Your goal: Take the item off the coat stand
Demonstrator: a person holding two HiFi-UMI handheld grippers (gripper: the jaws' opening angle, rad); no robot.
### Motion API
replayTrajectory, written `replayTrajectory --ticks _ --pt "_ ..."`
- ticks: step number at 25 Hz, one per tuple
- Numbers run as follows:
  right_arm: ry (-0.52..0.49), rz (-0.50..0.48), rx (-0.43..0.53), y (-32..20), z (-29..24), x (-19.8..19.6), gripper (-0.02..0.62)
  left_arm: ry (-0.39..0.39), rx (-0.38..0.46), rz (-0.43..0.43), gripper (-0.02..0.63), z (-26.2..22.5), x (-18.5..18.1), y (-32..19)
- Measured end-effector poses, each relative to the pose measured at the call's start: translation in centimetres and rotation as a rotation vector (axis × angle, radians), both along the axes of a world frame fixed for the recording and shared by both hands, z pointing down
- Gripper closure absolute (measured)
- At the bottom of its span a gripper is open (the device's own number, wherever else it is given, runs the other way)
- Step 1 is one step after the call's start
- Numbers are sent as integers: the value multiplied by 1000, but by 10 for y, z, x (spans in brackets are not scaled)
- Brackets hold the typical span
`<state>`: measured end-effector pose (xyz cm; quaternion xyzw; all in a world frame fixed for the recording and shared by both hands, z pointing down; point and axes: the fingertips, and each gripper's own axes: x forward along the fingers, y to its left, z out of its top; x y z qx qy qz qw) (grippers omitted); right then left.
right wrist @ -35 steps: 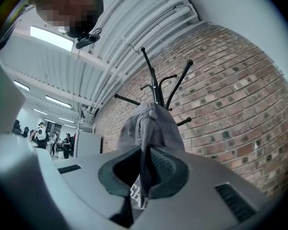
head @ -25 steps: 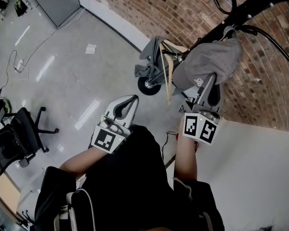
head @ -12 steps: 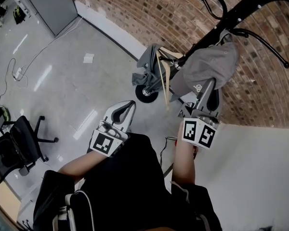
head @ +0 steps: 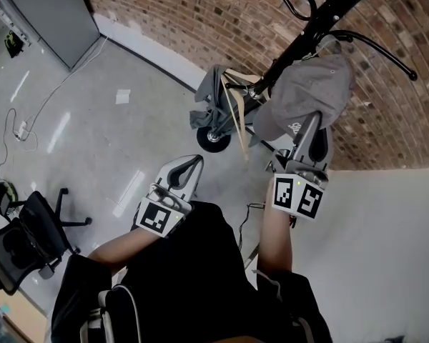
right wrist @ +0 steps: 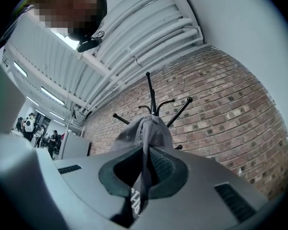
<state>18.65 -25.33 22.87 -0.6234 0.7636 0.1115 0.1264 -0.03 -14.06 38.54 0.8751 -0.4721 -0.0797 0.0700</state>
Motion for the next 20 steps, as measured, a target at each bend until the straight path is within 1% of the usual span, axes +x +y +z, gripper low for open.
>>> replayTrajectory --ticks 8,13,17,20 --pt "31 22 22 13 -6 1 571 5 0 21 588 2 3 9" --pt "23 18 26 22 -5 1 571 6 5 24 588 4 5 18" --pt "18 15 18 29 -3 -4 571 37 24 11 588 -9 5 20" --pt "37 19 26 37 -3 -8 571 27 9 25 588 -3 8 28"
